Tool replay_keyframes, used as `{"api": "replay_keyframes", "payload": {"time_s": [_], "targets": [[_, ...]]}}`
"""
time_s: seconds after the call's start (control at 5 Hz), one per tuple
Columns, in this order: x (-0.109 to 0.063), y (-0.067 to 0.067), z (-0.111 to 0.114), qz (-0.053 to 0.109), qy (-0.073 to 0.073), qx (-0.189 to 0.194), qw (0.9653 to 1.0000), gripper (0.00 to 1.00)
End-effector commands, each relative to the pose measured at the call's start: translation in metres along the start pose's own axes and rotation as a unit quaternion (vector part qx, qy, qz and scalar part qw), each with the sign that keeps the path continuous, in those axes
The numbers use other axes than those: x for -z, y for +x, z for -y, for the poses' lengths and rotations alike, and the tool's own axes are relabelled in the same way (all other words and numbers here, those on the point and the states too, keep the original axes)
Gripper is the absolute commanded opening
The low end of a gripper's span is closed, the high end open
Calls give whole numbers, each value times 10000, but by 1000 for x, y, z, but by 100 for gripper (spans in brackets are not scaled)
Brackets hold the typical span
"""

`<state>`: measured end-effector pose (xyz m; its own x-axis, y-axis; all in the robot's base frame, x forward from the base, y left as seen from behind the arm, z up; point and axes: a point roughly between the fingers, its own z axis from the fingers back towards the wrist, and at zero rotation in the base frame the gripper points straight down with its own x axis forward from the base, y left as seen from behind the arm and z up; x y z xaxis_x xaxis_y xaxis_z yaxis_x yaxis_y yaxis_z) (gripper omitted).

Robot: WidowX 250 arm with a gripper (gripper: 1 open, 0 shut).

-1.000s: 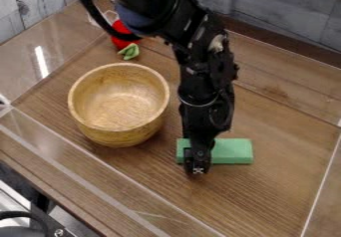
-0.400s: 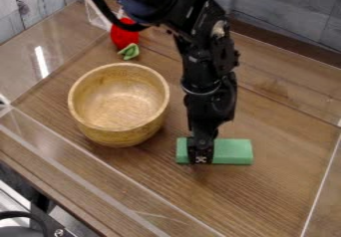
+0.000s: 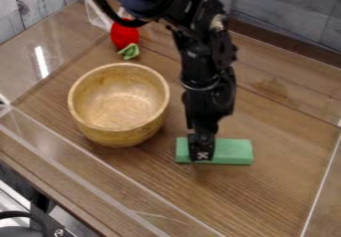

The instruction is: Put the green stick in the brown bowl

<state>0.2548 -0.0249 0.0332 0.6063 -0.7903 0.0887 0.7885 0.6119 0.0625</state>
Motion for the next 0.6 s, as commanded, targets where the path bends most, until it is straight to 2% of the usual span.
{"api": "replay_keyframes", "payload": {"time_s": [0.0, 0.4], "targets": [[-4, 3, -19, 208, 169, -39, 9996, 100], [7, -10, -14, 230, 2, 231, 9995, 100]]}}
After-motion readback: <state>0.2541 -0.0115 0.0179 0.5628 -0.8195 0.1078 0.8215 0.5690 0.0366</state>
